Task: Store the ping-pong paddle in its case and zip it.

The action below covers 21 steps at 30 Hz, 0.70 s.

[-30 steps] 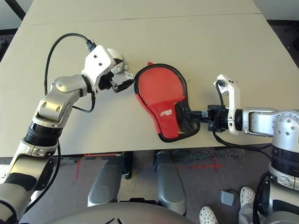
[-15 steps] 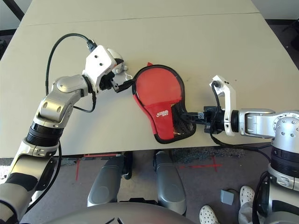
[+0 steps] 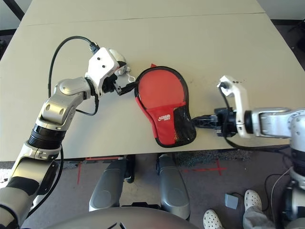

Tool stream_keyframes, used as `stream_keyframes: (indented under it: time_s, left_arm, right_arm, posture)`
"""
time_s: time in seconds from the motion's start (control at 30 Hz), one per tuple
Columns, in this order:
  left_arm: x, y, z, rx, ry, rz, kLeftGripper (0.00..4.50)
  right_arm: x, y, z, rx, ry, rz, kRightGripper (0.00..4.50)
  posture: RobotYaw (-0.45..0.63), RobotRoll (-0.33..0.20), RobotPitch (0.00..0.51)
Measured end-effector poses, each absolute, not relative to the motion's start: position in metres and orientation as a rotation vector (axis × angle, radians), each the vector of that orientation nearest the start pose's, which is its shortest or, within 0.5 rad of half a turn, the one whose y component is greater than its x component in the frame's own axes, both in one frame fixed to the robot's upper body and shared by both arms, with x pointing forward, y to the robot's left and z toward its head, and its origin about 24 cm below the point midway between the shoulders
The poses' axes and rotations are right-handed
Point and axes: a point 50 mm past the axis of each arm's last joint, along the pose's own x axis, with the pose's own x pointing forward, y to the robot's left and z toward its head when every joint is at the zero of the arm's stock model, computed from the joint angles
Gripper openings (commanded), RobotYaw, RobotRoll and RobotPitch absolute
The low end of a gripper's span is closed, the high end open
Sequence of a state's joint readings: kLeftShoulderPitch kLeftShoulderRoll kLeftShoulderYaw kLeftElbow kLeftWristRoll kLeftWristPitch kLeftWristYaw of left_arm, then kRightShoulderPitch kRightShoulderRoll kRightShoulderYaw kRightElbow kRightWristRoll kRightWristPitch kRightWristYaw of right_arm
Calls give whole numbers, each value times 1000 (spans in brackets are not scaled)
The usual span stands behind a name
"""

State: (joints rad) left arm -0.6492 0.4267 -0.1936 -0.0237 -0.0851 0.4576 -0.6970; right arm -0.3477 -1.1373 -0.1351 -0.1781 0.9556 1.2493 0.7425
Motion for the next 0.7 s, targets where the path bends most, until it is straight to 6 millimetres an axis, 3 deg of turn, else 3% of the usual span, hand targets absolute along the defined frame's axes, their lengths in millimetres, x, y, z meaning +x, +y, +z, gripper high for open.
stream_keyframes:
  time_s: [0.03, 0.07, 0.23, 0.4, 0.7]
  left_arm:
    - [327, 119, 178, 481, -14, -844, 4500]
    - [327, 119, 178, 482, -13, -842, 4500]
    - [328, 123, 180, 482, -17, -829, 4500]
    - [329, 125, 183, 480, -25, -819, 4500]
    - [331, 141, 189, 429, -4, -732, 4500]
  right_arm:
    - [247, -266, 186, -10, 709, 740, 4360]
    - [253, -268, 188, -43, 666, 755, 4440]
    - [288, -270, 201, -156, 426, 812, 4440]
    - [323, -247, 194, -251, 301, 915, 4440]
    - [344, -197, 159, -317, 258, 1115, 4440]
  posture:
    - [68, 0, 259]
    - [69, 0, 257]
    - [74, 0, 249]
    - [91, 0, 246]
    - [123, 0, 251]
